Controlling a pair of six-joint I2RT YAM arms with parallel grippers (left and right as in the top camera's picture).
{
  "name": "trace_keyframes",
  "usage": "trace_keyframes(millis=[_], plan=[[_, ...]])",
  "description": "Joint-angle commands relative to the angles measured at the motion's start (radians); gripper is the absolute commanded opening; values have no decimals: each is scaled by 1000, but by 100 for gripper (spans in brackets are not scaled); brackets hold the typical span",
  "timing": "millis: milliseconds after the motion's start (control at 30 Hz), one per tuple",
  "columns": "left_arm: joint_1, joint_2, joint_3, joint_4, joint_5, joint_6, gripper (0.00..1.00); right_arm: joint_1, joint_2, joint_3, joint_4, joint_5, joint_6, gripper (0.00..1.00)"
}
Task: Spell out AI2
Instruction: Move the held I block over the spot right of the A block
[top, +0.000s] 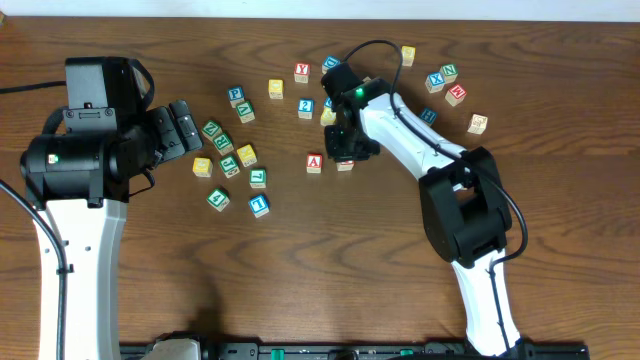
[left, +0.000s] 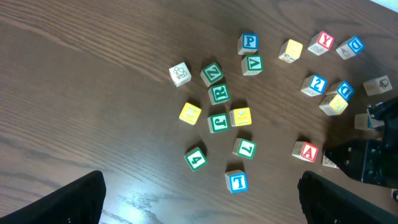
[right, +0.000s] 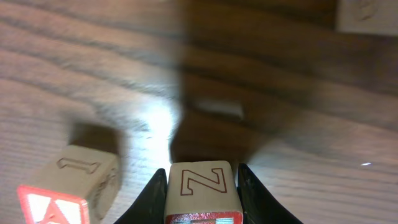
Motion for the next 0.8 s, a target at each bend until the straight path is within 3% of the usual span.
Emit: trace_keyframes(millis=[0, 767], plan=[[3, 9, -4, -3, -12, 17, 98, 33, 2, 10, -5, -23, 46, 21], [3, 9, -4, -3, -12, 17, 98, 105, 2, 10, 29, 145, 131, 21]])
